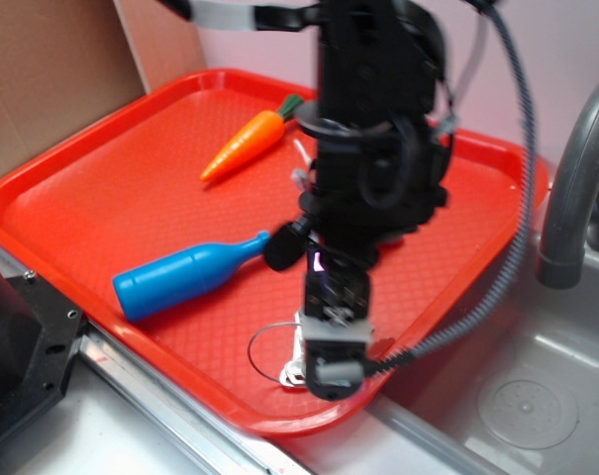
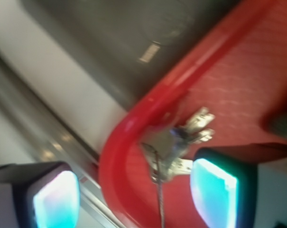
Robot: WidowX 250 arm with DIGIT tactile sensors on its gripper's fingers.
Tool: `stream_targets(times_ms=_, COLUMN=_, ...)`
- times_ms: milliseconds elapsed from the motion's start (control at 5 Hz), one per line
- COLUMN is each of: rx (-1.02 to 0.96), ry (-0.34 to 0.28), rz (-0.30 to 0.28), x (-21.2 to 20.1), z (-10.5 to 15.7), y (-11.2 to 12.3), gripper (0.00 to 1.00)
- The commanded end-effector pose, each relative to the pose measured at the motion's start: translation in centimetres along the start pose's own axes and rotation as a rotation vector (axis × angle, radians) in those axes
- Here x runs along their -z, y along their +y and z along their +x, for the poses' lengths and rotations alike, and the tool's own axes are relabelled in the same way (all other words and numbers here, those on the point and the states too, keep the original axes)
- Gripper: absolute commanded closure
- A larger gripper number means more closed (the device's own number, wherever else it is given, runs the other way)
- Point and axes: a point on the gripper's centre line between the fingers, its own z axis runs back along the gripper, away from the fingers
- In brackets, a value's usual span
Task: Grab the silver keys.
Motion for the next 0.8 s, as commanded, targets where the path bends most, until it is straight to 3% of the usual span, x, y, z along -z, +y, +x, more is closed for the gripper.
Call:
stream_targets(times_ms=0, rx=-0.121, ry=-0.128, rz=0.097, x=-2.1, z=-2.9, y=0.4, gripper=0.0)
stream_targets(times_ms=200, rx=-0.179, ry=-0.18, rz=0.136, x=-2.8, z=-4.1, y=0.3, gripper=0.0)
stream_targets(times_ms=400, rx=-0.139, ry=-0.269, rz=0.164, x=-2.3, z=-5.3, y=1.1, gripper=0.0)
stream_targets(times_ms=600, rx=-0.096, ry=-0.282, rz=0.141, x=-0.9, z=-4.3, y=1.3, gripper=0.0)
